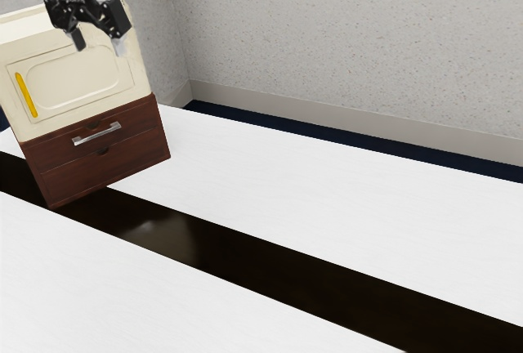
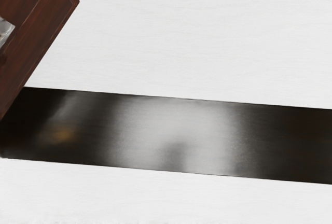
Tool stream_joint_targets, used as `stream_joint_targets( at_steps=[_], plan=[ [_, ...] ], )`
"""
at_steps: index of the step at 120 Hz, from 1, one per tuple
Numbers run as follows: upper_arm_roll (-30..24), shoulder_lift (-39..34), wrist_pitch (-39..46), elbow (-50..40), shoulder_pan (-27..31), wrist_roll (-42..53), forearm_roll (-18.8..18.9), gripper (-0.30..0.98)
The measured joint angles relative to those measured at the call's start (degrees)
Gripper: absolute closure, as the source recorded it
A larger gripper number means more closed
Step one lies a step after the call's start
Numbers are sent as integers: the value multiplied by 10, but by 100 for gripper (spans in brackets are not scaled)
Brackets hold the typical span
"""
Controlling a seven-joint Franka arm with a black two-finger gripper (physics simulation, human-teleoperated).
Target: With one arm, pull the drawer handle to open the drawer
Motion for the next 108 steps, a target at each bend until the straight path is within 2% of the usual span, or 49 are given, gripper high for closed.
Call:
stream_joint_targets(
  at_steps=[24,36,45,63,88,97,108],
  plan=[
    [2,0,-9,4,-9,13,-1,0],
    [2,-3,-36,106,-13,18,-2,0],
    [-4,-2,-50,138,-10,22,-1,0],
    [-3,0,-67,145,-21,27,1,0],
    [2,2,-89,140,-4,33,23,0],
    [1,-2,-97,113,-5,35,28,0],
    [3,-58,-56,-37,-12,61,29,0]
  ],
)
